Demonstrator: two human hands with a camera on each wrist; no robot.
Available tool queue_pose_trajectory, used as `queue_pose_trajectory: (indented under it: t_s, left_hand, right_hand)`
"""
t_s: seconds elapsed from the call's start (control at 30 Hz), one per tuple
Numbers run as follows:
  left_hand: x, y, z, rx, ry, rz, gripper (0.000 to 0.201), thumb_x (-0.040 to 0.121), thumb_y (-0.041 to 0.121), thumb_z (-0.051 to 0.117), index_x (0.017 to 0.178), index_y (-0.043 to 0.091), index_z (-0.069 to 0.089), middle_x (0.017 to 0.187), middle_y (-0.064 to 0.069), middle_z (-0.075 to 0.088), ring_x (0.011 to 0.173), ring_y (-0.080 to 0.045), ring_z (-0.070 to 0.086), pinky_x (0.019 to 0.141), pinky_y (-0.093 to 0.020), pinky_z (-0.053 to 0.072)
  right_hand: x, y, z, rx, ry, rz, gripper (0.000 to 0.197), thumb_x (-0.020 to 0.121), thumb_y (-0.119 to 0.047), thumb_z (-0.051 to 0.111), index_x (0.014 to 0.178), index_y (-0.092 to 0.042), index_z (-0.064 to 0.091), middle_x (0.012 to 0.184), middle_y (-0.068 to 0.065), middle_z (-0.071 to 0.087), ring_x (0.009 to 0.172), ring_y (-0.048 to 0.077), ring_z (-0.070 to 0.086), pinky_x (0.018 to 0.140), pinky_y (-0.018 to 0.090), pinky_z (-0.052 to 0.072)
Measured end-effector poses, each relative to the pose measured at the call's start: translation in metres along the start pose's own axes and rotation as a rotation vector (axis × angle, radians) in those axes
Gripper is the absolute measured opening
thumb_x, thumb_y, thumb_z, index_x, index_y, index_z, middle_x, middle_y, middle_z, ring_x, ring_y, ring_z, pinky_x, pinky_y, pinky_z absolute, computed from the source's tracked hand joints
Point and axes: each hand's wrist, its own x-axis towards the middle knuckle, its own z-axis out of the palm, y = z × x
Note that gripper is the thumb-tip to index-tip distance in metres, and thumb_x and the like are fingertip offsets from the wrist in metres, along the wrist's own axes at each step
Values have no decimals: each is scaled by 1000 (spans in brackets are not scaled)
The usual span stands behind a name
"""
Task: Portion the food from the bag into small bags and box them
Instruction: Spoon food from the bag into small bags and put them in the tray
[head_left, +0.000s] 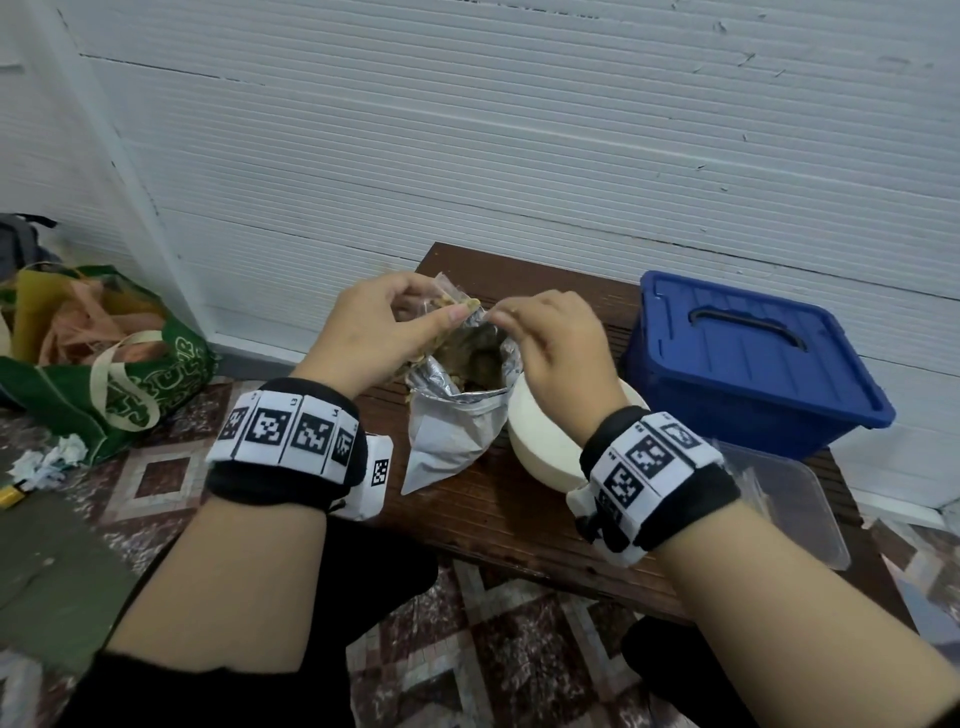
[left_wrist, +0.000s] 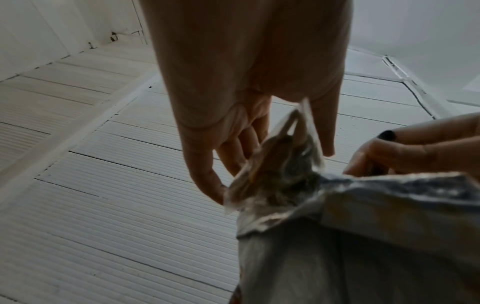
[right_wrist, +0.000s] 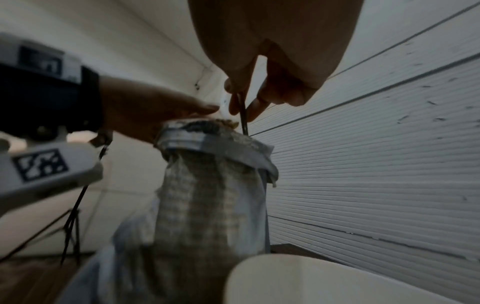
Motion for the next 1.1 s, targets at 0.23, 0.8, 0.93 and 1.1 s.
queue_pose_trajectory:
  t_s: [0.23,0.8,0.93,1.1]
  left_hand:
    - [0,0,1,18,4,-14,32,73,50,73,96,27,67,98,6,68,93,-4,62,84,-21,49]
    - [-2,4,-1,47,-18,-9,33,76,49,72,98,27,66,99,11,66,93,4,58,77,-10,42]
    - [-2,4,-3,52,-28,-2,34,78,47,71,103,24,68,103,10,67,96,0,60,79,-12,44]
    - [-4,10,-8,85,-18,14,25,80,43,70,100,29,64,95,15,63,90,3,57,70,-10,41]
  right_hand:
    - [-9,4,10,-76,-89,-95,33,92,-24,43,87,-5,70,73,9,59,69,30,51,67,33,40]
    - [-1,-3,-6,301,133,685,33,100,-19,45,73,-19,64,67,-6,61,73,18,60,77,33,49]
    - [4,1,-14,302,242,801,32,100,-21,43,78,-16,65,68,-4,60,64,8,56,71,30,48]
    - [13,6,-28,261,339,832,34,100,-24,43,75,-20,64,79,5,66,67,8,56,61,15,42]
